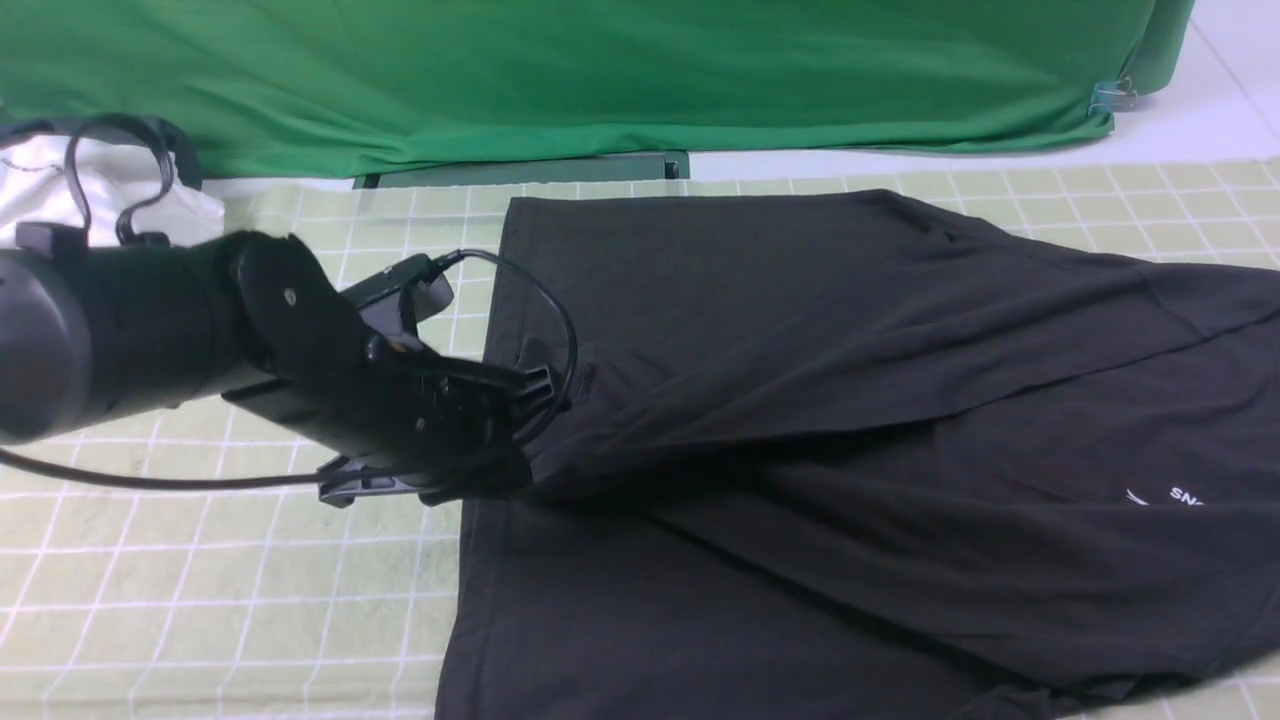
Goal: Fold a long-sleeved shirt over a green coffee tablecloth.
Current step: 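Fold the left side of the dark shirt inward over its body with the left gripper, then grasp the near edge of the shirt at its hem and shoulder corners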
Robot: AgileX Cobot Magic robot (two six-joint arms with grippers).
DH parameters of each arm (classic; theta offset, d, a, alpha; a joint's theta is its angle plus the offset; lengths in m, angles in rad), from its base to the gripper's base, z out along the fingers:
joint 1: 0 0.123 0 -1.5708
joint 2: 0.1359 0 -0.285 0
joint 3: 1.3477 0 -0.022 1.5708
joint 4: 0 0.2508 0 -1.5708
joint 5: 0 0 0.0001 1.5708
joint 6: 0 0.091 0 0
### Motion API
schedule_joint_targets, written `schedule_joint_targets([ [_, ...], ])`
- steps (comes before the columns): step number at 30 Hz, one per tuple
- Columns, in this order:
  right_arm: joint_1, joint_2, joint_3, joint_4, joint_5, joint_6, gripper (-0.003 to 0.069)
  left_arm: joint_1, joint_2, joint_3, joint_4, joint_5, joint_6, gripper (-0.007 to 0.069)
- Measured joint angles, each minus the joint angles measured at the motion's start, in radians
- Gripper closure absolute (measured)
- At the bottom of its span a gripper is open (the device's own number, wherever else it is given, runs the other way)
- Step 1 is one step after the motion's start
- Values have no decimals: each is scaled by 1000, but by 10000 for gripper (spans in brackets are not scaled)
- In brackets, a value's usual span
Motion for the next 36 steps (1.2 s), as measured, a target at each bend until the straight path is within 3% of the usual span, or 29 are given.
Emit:
schedule_joint_targets([
  [4,0,0,0,0,-2,0,645,0,-1,4,21,-7,0,568],
  [7,0,0,0,0,-4,0,642,0,-6,1,37,16,1,508],
  [10,0,0,0,0,-3,0,642,1,-26,-38,131,67,1,425],
  [15,0,0,0,0,0,0,641,1,-101,-175,242,208,-13,301],
  [18,0,0,0,0,0,0,639,1,-144,-237,262,334,-15,268],
  [22,0,0,0,0,0,0,634,-12,-177,-214,261,517,-33,264],
  [25,0,0,0,0,1,0,630,-56,-190,-109,259,540,-59,264],
  [32,0,0,0,0,9,0,619,-204,-187,178,189,403,-104,264],
  [36,0,0,0,0,9,0,614,-220,-164,227,163,346,-110,264],
])
